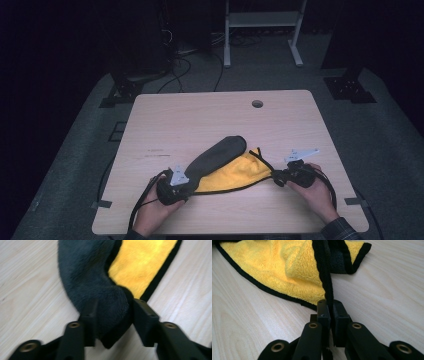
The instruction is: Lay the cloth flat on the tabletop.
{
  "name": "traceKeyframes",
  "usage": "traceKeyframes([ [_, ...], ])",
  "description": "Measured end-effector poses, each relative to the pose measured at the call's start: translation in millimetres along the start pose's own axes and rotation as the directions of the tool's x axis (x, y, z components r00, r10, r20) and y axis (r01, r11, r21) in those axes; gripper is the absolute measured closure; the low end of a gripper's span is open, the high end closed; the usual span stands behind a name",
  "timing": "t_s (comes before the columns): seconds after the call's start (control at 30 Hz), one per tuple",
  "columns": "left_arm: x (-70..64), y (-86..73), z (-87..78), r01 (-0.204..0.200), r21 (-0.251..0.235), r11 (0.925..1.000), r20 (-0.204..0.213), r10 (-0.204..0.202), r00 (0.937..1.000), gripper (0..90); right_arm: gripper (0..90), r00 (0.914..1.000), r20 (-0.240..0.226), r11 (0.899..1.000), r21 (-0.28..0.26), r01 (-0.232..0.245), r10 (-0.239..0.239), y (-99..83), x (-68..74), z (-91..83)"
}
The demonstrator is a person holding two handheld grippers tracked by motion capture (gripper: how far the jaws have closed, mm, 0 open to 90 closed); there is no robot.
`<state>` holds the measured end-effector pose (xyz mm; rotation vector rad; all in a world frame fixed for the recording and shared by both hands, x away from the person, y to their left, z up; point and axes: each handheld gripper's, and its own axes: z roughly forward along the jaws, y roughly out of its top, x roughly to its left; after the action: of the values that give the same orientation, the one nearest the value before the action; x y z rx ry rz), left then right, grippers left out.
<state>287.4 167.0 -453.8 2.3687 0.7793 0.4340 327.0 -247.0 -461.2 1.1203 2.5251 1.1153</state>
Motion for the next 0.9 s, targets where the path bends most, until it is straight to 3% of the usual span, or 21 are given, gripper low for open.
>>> traceKeyframes([
  [0.13,7.2,-2.4,-5.2,0.039,-0.020,0.9991,-0.005,-0.039,0.9992,74.9,85.3,1.0000,0.001,1.000,-0.009,0.001,-0.001,0.2,-0.8,-2.5],
  [0.4,21.2,-6.4,-16.9,0.151,-0.103,0.9831,0.055,-0.146,0.9878,76.8,85.3,1.0000,0.000,0.999,-0.043,0.003,-0.003,1.7,-1.5,-10.9],
  [0.47,23.5,-5.9,-20.6,0.172,-0.124,0.9773,0.097,-0.160,0.9823,79.2,85.4,1.0000,0.003,0.998,-0.055,0.001,0.000,2.4,-1.7,-13.8],
  [0.57,28.5,-5.3,-29.0,0.240,-0.197,0.9505,0.164,-0.209,0.9641,81.7,85.4,1.0000,0.004,0.997,-0.075,-0.004,0.004,4.5,-2.3,-20.3],
  [0.73,40.1,0.1,-45.4,0.306,-0.298,0.9040,0.228,-0.244,0.9426,82.1,85.4,1.0000,0.002,0.991,-0.131,-0.003,0.004,12.3,-4.4,-35.4],
  [0.83,45.6,7.5,-51.9,0.324,-0.342,0.8821,0.248,-0.248,0.9366,82.1,85.4,1.0000,0.006,0.986,-0.165,0.002,-0.001,19.9,-6.5,-43.7],
  [0.9,49.2,14.2,-56.8,0.346,-0.373,0.8610,0.273,-0.255,0.9277,82.1,85.5,1.0000,0.007,0.982,-0.188,0.004,-0.002,26.0,-7.9,-49.4],
])
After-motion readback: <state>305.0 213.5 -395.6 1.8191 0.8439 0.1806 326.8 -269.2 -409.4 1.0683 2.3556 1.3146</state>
